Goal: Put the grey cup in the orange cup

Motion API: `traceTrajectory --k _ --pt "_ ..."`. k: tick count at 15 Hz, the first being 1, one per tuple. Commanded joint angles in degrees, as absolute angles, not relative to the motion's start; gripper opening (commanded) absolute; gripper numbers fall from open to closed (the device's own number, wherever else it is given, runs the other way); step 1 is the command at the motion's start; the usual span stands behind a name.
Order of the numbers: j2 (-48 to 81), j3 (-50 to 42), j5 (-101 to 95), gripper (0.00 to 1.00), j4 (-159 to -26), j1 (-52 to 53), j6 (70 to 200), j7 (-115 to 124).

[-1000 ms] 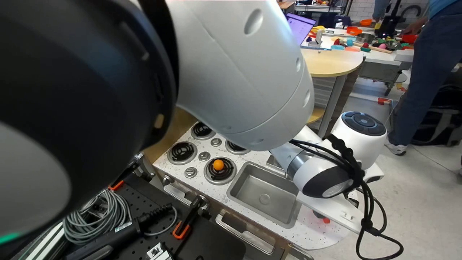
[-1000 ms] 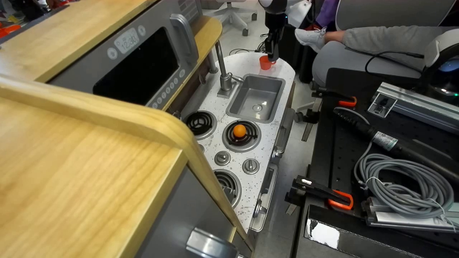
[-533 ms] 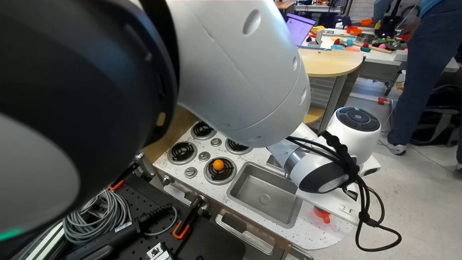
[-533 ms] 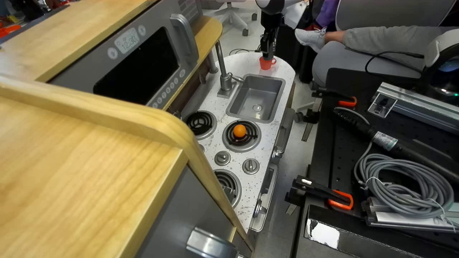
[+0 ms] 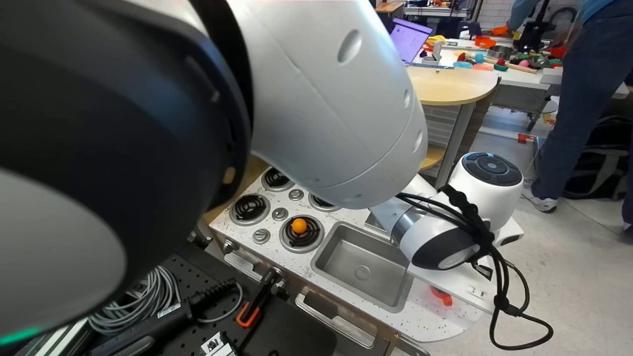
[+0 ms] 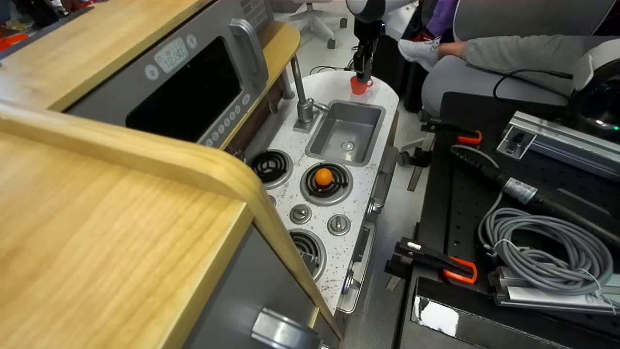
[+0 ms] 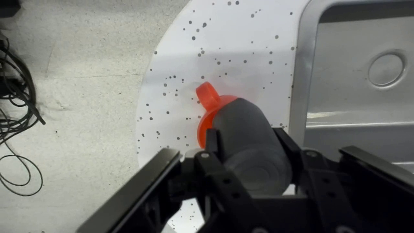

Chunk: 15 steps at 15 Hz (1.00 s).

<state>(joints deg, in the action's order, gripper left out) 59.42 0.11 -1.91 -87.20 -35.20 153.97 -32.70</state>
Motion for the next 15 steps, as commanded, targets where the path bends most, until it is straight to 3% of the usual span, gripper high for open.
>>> traceTrajectory --k 1,4,5,6,10,15 --pt "61.8 1.0 -1.8 0.20 -83.1 -36.2 154.1 -33.4" --pt "62.9 2.5 -0.6 0.20 -81.6 -37.7 152.8 -33.9" --pt "63.5 2.0 -0.7 0.61 -81.1 -37.5 152.3 -33.1" --pt "64.1 1.8 -0.8 0.72 -80.5 -37.5 151.7 -32.8" --pt "64.4 2.2 -0.7 0.99 -80.8 -38.6 152.2 -33.1" --pt "58.4 4.0 -0.2 1.00 -87.6 -42.2 152.7 -35.3"
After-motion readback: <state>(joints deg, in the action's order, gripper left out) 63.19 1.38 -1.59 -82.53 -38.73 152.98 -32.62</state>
